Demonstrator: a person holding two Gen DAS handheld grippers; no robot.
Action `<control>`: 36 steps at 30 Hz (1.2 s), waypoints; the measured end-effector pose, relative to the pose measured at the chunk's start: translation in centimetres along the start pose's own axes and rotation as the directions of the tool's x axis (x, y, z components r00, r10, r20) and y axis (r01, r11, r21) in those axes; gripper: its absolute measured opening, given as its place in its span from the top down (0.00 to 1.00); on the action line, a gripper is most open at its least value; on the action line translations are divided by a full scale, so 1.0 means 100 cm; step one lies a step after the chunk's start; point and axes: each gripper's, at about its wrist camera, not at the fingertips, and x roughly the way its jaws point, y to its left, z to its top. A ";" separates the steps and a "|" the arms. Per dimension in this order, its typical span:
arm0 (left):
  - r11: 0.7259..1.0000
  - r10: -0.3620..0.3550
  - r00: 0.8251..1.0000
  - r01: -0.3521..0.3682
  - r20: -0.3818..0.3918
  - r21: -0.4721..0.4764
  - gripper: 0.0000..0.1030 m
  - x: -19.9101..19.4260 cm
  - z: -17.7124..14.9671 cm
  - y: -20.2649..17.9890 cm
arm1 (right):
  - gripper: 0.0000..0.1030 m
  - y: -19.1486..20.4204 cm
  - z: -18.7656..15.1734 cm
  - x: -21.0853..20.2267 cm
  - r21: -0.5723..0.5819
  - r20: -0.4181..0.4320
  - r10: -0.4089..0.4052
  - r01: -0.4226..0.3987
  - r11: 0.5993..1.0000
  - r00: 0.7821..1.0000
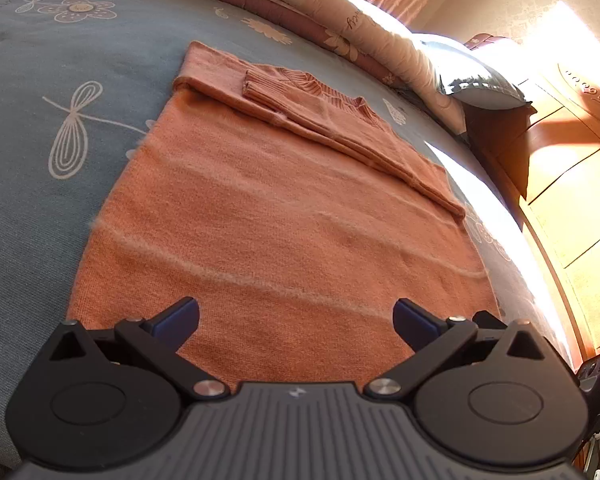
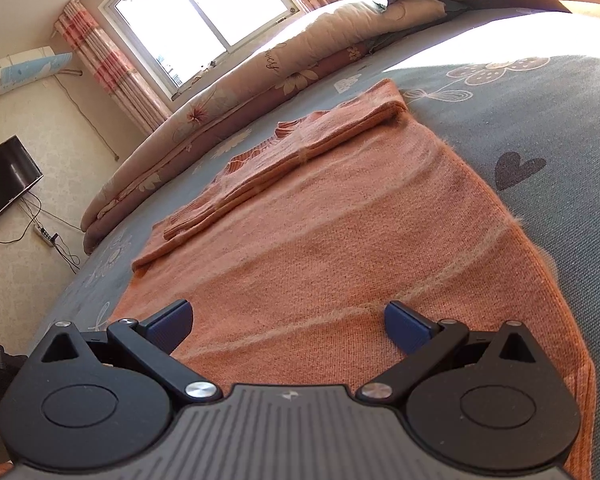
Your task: Fold clothes
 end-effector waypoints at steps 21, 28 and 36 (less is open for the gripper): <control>0.994 0.011 1.000 -0.013 0.022 0.106 0.01 -0.017 -0.027 0.004 | 0.00 -0.003 0.001 -0.012 0.036 0.004 0.030 -0.030 0.999 1.000; 0.974 -0.061 0.998 0.052 0.035 0.221 0.01 0.009 -0.021 -0.032 | 0.00 0.060 -0.021 -0.016 -0.322 -0.051 0.009 -0.025 0.946 0.999; 0.982 -0.117 0.993 0.110 0.035 0.156 0.01 0.004 -0.047 0.003 | 0.00 0.037 -0.037 -0.030 -0.304 -0.057 -0.065 0.045 0.952 0.996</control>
